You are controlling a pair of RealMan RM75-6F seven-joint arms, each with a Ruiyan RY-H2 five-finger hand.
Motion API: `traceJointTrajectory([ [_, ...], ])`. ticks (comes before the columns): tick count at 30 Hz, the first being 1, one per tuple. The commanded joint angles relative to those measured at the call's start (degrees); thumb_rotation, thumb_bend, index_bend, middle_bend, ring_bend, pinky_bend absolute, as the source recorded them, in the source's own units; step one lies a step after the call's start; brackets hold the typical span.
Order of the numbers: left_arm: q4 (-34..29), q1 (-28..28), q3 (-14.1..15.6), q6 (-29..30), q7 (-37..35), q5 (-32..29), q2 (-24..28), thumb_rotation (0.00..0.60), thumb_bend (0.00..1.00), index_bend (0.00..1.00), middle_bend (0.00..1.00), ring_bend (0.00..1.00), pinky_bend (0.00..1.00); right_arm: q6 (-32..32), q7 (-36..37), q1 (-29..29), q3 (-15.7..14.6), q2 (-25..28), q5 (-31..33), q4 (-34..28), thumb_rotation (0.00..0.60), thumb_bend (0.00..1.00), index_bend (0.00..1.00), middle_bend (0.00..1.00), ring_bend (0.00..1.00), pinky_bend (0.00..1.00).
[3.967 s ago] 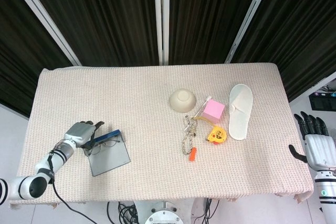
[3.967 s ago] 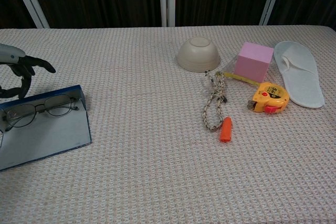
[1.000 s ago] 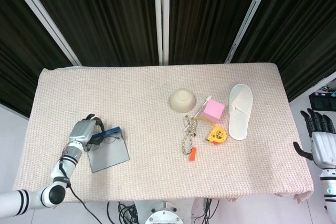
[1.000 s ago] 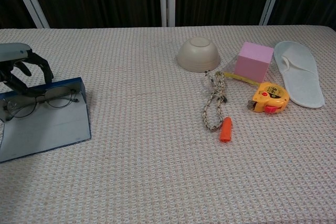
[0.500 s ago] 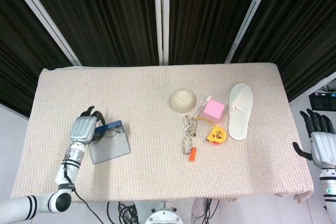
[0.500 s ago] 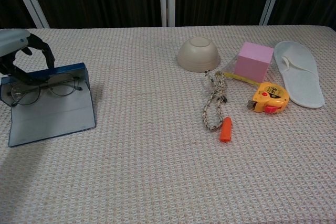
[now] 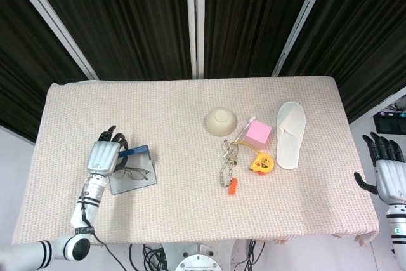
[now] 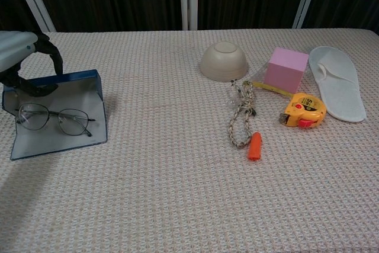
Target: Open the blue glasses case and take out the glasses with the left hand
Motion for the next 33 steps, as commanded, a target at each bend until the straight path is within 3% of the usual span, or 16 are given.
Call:
traceJointTrajectory([
  [1, -0.06, 0.17, -0.56, -1.28, -0.23, -0.6, 0.11, 0.6, 0.45, 0.61, 0.27, 0.06, 0.18, -0.08, 0.05, 0.02, -0.04, -0.05, -0.03, 0.06, 0.6, 0.23, 0.0, 0.0, 0.0, 0.0],
  [9, 1.67, 0.42, -1.74, -3.26, -0.43, -1.17, -0.41, 0.6, 0.45, 0.6, 0.27, 0.06, 0.18, -0.16, 0.16, 0.01, -0.1, -0.16, -0.06, 0.25, 0.6, 0.23, 0.0, 0.0, 0.0, 0.0],
  [11, 2.16, 0.48, -2.18, -3.82, -1.33, -1.02, -0.49, 0.6, 0.45, 0.57, 0.27, 0.06, 0.18, -0.26, 0.09, 0.03, -0.14, -0.16, -0.03, 0.22, 0.6, 0.23, 0.0, 0.0, 0.0, 0.0],
  [12, 2.37, 0.54, -2.35, -4.12, -1.96, -0.93, -0.46, 0.6, 0.45, 0.53, 0.26, 0.06, 0.18, -0.26, 0.06, 0.03, -0.15, -0.15, -0.05, 0.19, 0.6, 0.23, 0.0, 0.0, 0.0, 0.0],
  [16, 3.9, 0.87, -3.2, -4.16, -3.71, -0.19, -0.68, 0.6, 0.31, 0.07, 0.23, 0.06, 0.18, -0.18, -0.03, 0.02, -0.13, -0.17, -0.06, 0.14, 0.6, 0.23, 0.0, 0.0, 0.0, 0.0],
  [18, 4.42, 1.03, -3.68, -3.7, -3.67, -0.17, -0.93, 0.6, 0.27, 0.01, 0.22, 0.06, 0.18, -0.18, -0.05, 0.02, -0.12, -0.17, -0.03, 0.13, 0.6, 0.23, 0.0, 0.0, 0.0, 0.0],
  [26, 1.81, 2.0, -4.92, -4.74, -3.97, -1.92, 0.62, 0.6, 0.22, 0.01, 0.14, 0.06, 0.18, -0.09, 0.15, -0.06, -0.1, -0.13, -0.05, 0.11, 0.6, 0.23, 0.0, 0.0, 0.0, 0.0],
  [31, -6.35, 3.26, -4.01, -5.75, -4.93, -1.49, 4.88, 0.6, 0.23, 0.23, 0.14, 0.06, 0.18, 0.05, 0.4, -0.12, -0.03, -0.07, -0.05, 0.15, 0.6, 0.23, 0.0, 0.0, 0.0, 0.0],
  [33, -9.54, 3.78, -3.43, -5.44, -4.35, -1.21, 6.32, 0.6, 0.24, 0.25, 0.14, 0.06, 0.16, 0.11, 0.56, -0.14, 0.03, -0.08, -0.03, 0.2, 0.6, 0.23, 0.0, 0.0, 0.0, 0.0],
])
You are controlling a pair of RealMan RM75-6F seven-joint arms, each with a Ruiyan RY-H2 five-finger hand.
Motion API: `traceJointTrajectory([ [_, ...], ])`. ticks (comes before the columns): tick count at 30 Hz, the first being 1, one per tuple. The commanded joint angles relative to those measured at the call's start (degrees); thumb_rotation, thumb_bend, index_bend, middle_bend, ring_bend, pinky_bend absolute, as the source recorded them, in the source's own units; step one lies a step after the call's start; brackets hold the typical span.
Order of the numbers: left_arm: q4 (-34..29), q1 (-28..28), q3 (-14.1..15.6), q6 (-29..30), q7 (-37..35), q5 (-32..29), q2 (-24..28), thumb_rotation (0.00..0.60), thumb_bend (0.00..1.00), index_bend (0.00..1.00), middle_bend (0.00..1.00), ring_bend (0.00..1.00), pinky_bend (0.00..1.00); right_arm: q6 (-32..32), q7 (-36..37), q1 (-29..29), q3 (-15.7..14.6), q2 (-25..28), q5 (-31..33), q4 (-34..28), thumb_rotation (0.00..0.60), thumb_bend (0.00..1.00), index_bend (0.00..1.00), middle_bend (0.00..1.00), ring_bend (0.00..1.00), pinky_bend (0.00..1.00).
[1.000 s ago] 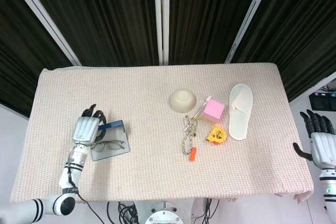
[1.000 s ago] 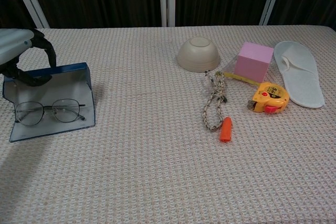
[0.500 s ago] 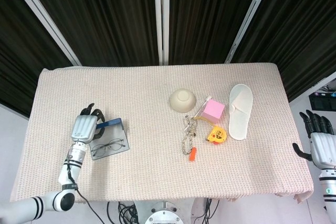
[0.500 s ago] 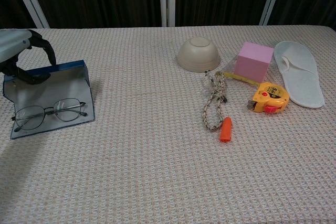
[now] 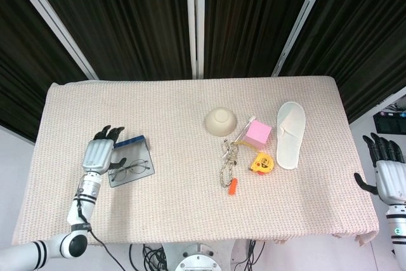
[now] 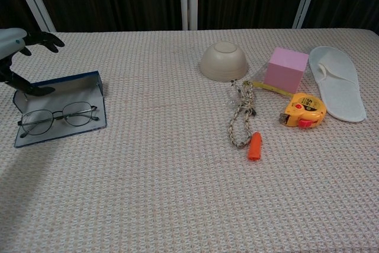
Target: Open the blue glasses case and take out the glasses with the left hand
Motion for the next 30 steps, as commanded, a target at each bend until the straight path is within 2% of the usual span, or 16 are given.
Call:
traceJointTrajectory([
  [1, -7.25, 1.42, 1.45, 0.04, 0.64, 0.66, 3.75, 0.6, 0.26, 0.26, 0.15, 0.06, 0.15, 0.04, 0.21, 0.0, 0.08, -0.01, 0.01, 0.08, 0.6, 0.23, 0.0, 0.0, 0.0, 0.0],
  [7, -10.68, 2.11, 3.7, -0.13, 3.52, 0.25, 3.85, 0.6, 0.3, 0.3, 0.16, 0.06, 0.15, 0.25, 0.55, 0.0, 0.15, 0.05, -0.27, 0.07, 0.6, 0.23, 0.0, 0.0, 0.0, 0.0],
  [16, -4.98, 2.79, 3.61, 1.32, 4.78, -1.09, -2.19, 0.6, 0.34, 0.35, 0.19, 0.05, 0.13, 0.21, 0.87, -0.02, 0.21, 0.22, -0.23, 0.11, 0.6, 0.23, 0.0, 0.0, 0.0, 0.0],
  [24, -1.64, 2.61, 3.2, 0.81, 6.22, -2.44, -4.49, 0.6, 0.35, 0.36, 0.19, 0.05, 0.13, -0.04, 0.69, 0.06, 0.19, 0.1, -0.05, 0.22, 0.6, 0.23, 0.0, 0.0, 0.0, 0.0],
  [30, 0.75, 2.96, 3.71, 2.38, 8.28, -1.39, -6.06, 0.6, 0.38, 0.42, 0.2, 0.05, 0.14, -0.16, 0.67, 0.04, 0.11, 0.05, 0.0, 0.36, 0.6, 0.23, 0.0, 0.0, 0.0, 0.0],
])
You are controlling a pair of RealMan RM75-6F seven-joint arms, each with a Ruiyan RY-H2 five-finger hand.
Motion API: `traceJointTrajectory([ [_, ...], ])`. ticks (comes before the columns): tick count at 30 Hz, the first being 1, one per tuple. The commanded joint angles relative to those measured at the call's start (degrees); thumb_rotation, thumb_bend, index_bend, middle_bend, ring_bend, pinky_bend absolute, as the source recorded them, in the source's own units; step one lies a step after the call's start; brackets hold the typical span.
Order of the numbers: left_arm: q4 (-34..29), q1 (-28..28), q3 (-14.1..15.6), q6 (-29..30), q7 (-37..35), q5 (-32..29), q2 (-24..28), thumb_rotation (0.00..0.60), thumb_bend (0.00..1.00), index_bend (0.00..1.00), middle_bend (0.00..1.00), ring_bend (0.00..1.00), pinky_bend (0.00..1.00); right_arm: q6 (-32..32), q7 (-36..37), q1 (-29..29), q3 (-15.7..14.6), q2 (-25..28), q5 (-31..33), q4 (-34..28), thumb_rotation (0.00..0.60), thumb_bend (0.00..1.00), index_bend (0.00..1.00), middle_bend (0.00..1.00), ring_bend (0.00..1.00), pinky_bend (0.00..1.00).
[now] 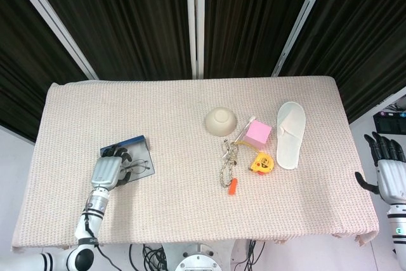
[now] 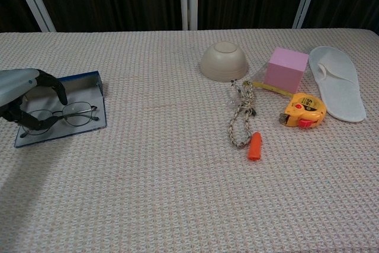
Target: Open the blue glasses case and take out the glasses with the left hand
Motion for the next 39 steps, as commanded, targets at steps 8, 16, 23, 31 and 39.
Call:
traceJointTrajectory([
  [8, 2.22, 0.82, 0.82, 1.31, 2.18, 1.43, -1.96, 0.6, 0.41, 0.47, 0.22, 0.06, 0.17, -0.21, -0.33, 0.08, -0.12, -0.06, -0.03, -0.05, 0.6, 0.23, 0.0, 0.0, 0.0, 0.0],
  [16, 3.09, 0.95, 0.59, 0.31, 1.38, 2.1, -2.42, 0.6, 0.41, 0.47, 0.22, 0.06, 0.18, -0.72, -0.81, 0.18, -0.19, -0.08, 0.41, -0.19, 0.6, 0.23, 0.0, 0.0, 0.0, 0.0],
  [23, 3.49, 1.01, 0.48, -0.59, 1.18, 2.19, -2.85, 0.6, 0.41, 0.49, 0.23, 0.06, 0.18, -0.95, -0.69, 0.2, -0.16, -0.13, 0.72, 0.03, 0.6, 0.23, 0.0, 0.0, 0.0, 0.0],
  [31, 4.01, 0.99, 0.14, -0.51, 0.73, 3.48, -3.44, 0.6, 0.41, 0.53, 0.23, 0.07, 0.18, -0.99, -0.41, 0.14, -0.21, -0.16, 0.71, 0.24, 0.6, 0.23, 0.0, 0.0, 0.0, 0.0],
  [39, 4.65, 1.16, 0.39, -1.16, 1.81, 2.98, -3.65, 0.6, 0.42, 0.61, 0.24, 0.07, 0.18, -1.09, -0.1, 0.06, -0.23, -0.16, 0.85, 0.52, 0.6, 0.24, 0.0, 0.0, 0.0, 0.0],
])
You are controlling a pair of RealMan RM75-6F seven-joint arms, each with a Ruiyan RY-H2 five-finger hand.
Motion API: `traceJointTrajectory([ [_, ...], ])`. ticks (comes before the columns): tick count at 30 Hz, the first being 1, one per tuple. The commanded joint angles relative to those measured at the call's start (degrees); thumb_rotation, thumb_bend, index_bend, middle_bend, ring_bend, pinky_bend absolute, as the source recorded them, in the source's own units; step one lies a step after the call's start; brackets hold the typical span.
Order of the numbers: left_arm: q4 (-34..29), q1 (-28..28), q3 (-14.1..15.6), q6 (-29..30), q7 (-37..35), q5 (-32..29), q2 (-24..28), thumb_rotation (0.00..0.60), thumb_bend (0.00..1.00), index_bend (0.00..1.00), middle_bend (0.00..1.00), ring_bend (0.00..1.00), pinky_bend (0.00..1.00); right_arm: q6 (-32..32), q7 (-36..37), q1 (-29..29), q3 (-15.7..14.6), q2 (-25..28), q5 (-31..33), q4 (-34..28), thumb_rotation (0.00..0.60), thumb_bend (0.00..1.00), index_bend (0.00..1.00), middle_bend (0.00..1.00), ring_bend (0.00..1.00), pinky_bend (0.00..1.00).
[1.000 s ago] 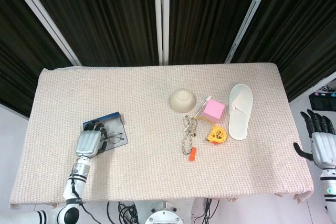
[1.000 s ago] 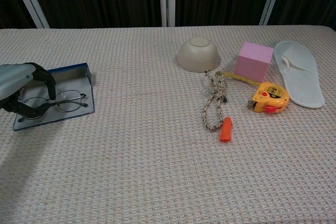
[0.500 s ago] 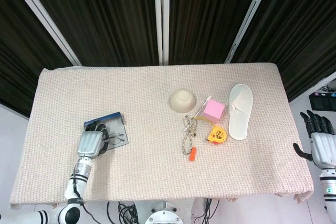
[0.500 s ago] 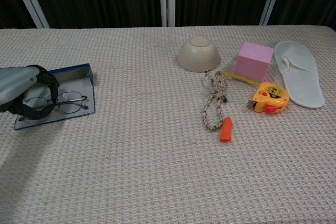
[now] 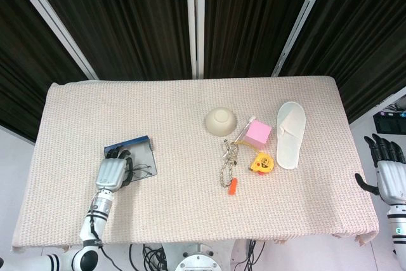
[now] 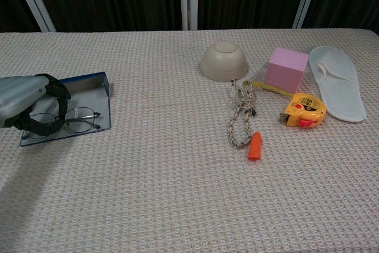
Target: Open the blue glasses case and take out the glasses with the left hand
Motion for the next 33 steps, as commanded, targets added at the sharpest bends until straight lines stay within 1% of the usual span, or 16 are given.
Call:
traceJointTrajectory([
  [1, 0.02, 0.1, 0.01, -0.1, 0.14, -0.13, -0.06, 0.6, 0.42, 0.62, 0.24, 0.07, 0.18, -0.01, 0.02, 0.02, -0.01, -0.01, -0.06, 0.03, 0.6, 0.24, 0.0, 0.0, 0.0, 0.0],
  [3, -0.13, 0.19, -0.07, 0.12, 0.15, 0.01, -0.05, 0.6, 0.42, 0.64, 0.24, 0.08, 0.19, 0.01, 0.02, 0.03, 0.0, 0.0, -0.11, 0.01, 0.6, 0.24, 0.0, 0.0, 0.0, 0.0],
  [8, -0.79, 0.6, -0.05, 1.07, 0.02, 1.02, 0.17, 0.6, 0.43, 0.75, 0.28, 0.1, 0.21, -0.05, -0.08, 0.07, -0.01, 0.01, -0.12, -0.07, 0.6, 0.24, 0.0, 0.0, 0.0, 0.0],
  [13, -2.84, 1.5, 0.61, 2.47, -0.95, 3.1, 1.38, 0.6, 0.43, 0.8, 0.32, 0.12, 0.21, -0.01, 0.01, 0.03, 0.05, 0.02, -0.01, -0.08, 0.6, 0.24, 0.0, 0.0, 0.0, 0.0],
  [27, -10.0, 4.18, 2.22, 7.76, -2.25, 10.04, 5.28, 0.6, 0.43, 0.83, 0.33, 0.13, 0.22, 0.26, -0.49, 0.09, 0.03, 0.11, -0.4, -0.63, 0.6, 0.24, 0.0, 0.0, 0.0, 0.0],
  [33, -14.63, 5.16, 4.42, 8.5, -0.79, 12.99, 7.21, 0.6, 0.43, 0.83, 0.34, 0.14, 0.22, 0.38, -0.49, 0.09, 0.08, 0.19, -0.46, -0.81, 0.6, 0.23, 0.0, 0.0, 0.0, 0.0],
])
